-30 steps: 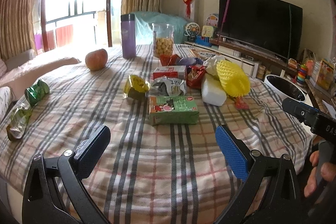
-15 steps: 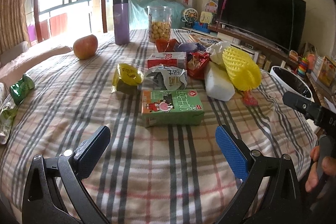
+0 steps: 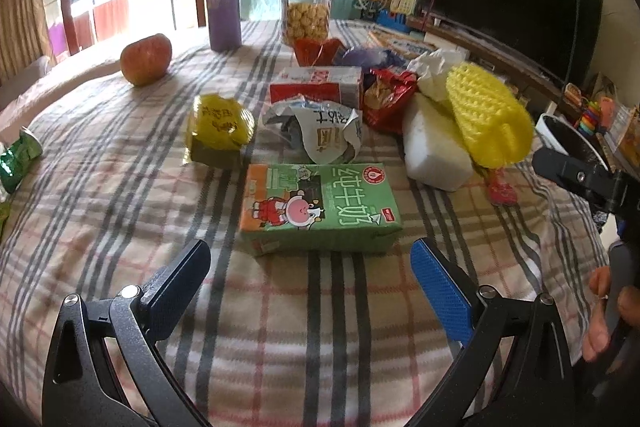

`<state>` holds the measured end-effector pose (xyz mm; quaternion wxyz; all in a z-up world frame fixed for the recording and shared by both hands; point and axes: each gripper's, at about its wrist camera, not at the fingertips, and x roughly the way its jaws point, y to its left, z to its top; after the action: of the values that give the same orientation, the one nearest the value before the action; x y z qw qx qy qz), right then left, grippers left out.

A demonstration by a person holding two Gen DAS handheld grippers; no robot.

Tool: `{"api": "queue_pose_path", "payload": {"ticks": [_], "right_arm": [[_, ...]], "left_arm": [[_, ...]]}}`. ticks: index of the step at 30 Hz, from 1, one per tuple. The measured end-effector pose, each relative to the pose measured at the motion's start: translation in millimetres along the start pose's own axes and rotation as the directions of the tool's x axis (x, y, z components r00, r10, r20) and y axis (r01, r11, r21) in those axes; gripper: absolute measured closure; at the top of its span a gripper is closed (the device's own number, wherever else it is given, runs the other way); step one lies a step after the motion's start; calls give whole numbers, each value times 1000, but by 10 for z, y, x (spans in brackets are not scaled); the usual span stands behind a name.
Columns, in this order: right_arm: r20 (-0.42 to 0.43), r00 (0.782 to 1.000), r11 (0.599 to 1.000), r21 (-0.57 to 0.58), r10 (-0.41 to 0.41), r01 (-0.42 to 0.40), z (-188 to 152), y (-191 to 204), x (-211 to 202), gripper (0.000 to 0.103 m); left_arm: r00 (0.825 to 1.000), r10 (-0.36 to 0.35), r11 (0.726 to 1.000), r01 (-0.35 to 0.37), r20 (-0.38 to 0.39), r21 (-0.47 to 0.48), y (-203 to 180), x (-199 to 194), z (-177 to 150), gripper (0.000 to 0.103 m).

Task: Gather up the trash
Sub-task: 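Grasp the green milk carton with the left tool while the right tool grasps the yellow foam net, then carry the carton and foam net to the black bin and release both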

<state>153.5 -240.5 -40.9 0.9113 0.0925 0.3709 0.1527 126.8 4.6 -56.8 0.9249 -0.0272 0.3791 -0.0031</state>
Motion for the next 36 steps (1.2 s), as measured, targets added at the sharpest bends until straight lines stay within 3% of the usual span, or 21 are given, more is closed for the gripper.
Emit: {"api": "queue_pose_path", "payload": {"ticks": [9, 11, 12, 13, 15, 20, 21, 27, 36], "right_arm": [[-60, 997, 999, -5, 45, -45, 215, 14, 309, 1], [-74, 996, 998, -6, 58, -59, 243, 11, 384, 1], [-80, 994, 997, -10, 70, -71, 242, 9, 410, 7], [-85, 993, 997, -13, 80, -82, 245, 10, 431, 13], [-108, 988, 994, -12, 106, -108, 224, 11, 465, 47], [-89, 990, 994, 9, 112, -112, 162, -76, 401, 79], [-86, 990, 993, 20, 115, -114, 154, -104, 380, 82], [-58, 993, 994, 39, 105, -103, 88, -211, 172, 87], [-1, 998, 995, 76, 60, -60, 16, -467, -228, 87]], "left_arm": [[995, 8, 1000, -10, -102, -15, -8, 245, 73, 1], [995, 7, 1000, -8, -103, -13, -17, 248, 80, 7], [995, -3, 1000, 2, -104, -9, -31, 261, 89, 14], [994, 0, 1000, 0, -105, -5, -37, 265, 90, 14], [996, -10, 1000, 10, -93, 1, -48, 241, 90, 15], [999, -8, 999, 10, -49, 36, -117, 163, 78, 15], [999, -7, 999, 9, -38, 43, -136, 138, 73, 15], [998, -55, 997, 55, 0, 57, -274, -1, 84, 15], [991, -129, 984, 124, 31, 131, -652, -146, 118, 15]]}}
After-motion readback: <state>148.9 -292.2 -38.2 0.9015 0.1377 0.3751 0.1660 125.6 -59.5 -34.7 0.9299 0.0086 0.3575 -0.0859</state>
